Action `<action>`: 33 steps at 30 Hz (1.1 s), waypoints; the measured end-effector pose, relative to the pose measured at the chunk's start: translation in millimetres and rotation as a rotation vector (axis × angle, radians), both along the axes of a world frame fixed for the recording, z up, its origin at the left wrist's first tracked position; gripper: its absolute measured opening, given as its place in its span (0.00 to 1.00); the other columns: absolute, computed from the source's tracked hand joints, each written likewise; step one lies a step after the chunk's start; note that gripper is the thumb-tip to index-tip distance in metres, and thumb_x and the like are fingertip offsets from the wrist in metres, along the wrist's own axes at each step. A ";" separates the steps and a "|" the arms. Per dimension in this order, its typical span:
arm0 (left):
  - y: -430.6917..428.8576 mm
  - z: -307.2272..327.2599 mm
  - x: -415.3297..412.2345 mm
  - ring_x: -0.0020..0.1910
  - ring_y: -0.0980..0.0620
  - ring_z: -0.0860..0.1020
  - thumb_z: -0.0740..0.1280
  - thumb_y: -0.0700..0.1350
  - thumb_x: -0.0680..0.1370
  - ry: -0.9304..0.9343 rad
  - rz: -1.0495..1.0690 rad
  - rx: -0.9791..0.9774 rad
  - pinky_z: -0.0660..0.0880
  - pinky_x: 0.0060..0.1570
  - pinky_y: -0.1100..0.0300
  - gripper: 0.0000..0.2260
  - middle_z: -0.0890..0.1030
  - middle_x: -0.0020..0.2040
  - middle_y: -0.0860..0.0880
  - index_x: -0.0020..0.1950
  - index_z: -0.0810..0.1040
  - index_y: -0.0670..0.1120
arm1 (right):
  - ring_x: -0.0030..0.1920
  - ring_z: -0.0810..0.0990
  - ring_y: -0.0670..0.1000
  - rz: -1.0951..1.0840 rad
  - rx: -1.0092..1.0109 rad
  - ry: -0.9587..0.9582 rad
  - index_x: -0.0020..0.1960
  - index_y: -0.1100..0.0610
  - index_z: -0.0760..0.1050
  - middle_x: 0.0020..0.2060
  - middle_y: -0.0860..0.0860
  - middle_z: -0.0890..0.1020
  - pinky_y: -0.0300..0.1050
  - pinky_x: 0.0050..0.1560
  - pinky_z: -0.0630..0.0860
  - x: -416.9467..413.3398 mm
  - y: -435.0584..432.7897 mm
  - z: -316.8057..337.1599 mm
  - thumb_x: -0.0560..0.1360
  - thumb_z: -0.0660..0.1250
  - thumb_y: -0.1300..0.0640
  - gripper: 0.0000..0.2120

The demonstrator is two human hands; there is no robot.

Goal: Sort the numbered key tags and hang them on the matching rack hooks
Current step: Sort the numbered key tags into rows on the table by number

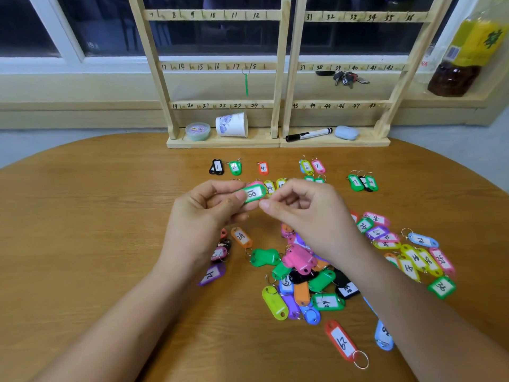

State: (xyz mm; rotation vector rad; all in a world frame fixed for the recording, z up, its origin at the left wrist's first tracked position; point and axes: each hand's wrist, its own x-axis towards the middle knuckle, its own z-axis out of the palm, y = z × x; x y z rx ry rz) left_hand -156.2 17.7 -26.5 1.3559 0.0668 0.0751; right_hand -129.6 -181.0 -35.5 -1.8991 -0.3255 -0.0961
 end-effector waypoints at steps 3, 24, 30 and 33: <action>-7.5 -1.5 -3.2 0.50 0.46 0.89 0.72 0.36 0.81 0.002 0.024 -0.026 0.83 0.46 0.61 0.06 0.89 0.49 0.41 0.58 0.84 0.39 | 0.39 0.82 0.45 -0.004 0.027 0.020 0.45 0.51 0.87 0.37 0.47 0.86 0.45 0.43 0.81 -2.5 5.2 -2.6 0.76 0.79 0.53 0.03; -15.5 -7.0 -7.1 0.49 0.44 0.88 0.78 0.38 0.76 -0.056 0.047 0.224 0.82 0.48 0.63 0.07 0.89 0.44 0.45 0.52 0.86 0.45 | 0.44 0.89 0.53 -0.175 0.280 0.076 0.50 0.55 0.84 0.41 0.51 0.89 0.54 0.51 0.86 -6.4 17.9 0.4 0.76 0.79 0.60 0.06; -12.4 -12.0 -2.7 0.39 0.56 0.82 0.79 0.39 0.76 -0.072 -0.002 0.348 0.75 0.40 0.69 0.11 0.88 0.44 0.49 0.56 0.86 0.51 | 0.35 0.84 0.46 -0.230 0.190 0.139 0.48 0.55 0.84 0.36 0.52 0.87 0.41 0.41 0.80 32.0 -25.7 21.9 0.74 0.79 0.64 0.07; -10.0 -15.2 -1.6 0.34 0.60 0.78 0.78 0.39 0.77 -0.065 0.003 0.417 0.71 0.34 0.72 0.09 0.88 0.44 0.50 0.54 0.86 0.51 | 0.31 0.81 0.44 -0.332 0.065 0.188 0.49 0.59 0.84 0.37 0.55 0.86 0.39 0.37 0.77 61.8 -63.2 29.7 0.74 0.77 0.67 0.07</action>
